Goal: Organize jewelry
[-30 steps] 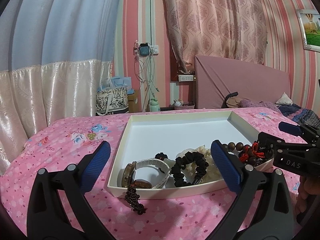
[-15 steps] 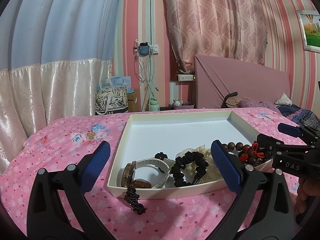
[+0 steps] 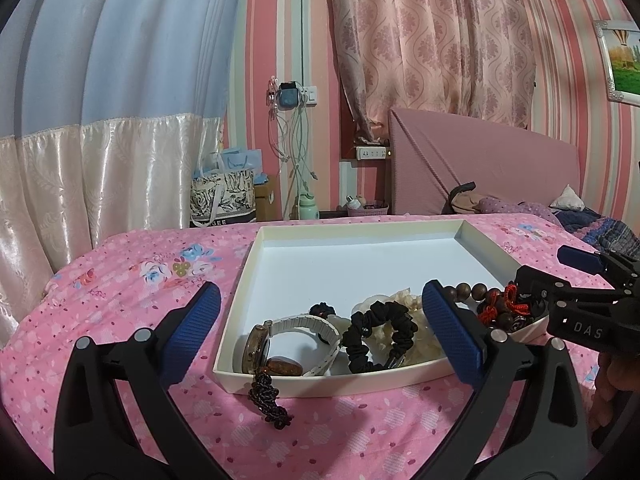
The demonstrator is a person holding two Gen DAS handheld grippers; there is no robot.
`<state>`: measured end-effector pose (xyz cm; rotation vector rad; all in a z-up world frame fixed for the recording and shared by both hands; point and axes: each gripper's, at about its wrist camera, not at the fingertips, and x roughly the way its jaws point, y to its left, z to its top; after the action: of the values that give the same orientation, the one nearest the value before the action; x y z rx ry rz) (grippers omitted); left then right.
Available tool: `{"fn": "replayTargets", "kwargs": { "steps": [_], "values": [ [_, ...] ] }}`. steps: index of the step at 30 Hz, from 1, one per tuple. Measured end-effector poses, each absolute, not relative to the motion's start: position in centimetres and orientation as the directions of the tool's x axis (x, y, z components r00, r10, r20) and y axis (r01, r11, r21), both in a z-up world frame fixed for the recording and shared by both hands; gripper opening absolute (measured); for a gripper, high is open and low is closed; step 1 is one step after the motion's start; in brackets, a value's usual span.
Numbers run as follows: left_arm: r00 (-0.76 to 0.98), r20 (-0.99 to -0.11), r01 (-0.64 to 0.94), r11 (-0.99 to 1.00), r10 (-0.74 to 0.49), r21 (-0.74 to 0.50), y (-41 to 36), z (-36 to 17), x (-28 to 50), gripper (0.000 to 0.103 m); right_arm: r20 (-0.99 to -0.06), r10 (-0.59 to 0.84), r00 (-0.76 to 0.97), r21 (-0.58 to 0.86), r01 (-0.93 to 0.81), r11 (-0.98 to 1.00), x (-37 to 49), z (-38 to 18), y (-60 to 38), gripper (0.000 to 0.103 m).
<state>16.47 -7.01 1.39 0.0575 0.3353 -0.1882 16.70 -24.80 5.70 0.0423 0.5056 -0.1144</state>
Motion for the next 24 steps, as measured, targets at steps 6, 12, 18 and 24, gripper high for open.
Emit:
{"fn": "replayTargets", "kwargs": {
  "steps": [6,12,18,24],
  "values": [
    [0.92,-0.352,0.176,0.984,-0.172,-0.021,-6.2,1.3,17.1,0.1,-0.477,-0.105,0.873,0.004,0.122,0.993,16.5,5.9,-24.8,0.076],
    [0.919,-0.365,0.145,0.989,-0.148,-0.035,-5.8,2.3,17.6,0.1,-0.501,-0.059,0.863,0.062,0.104,0.993,16.7,5.4,-25.0,0.079],
    [0.921,-0.365,0.134,0.991,-0.134,-0.025,-4.6,4.1,15.9,0.1,-0.512,-0.026,0.859,0.12,0.102,0.988,14.5,5.9,-25.8,0.079],
    [0.922,-0.368,0.135,0.991,-0.12,0.013,-3.7,4.1,13.6,0.1,-0.532,-0.046,0.845,0.065,0.095,0.993,11.1,5.6,-26.0,0.08]
  ]
}}
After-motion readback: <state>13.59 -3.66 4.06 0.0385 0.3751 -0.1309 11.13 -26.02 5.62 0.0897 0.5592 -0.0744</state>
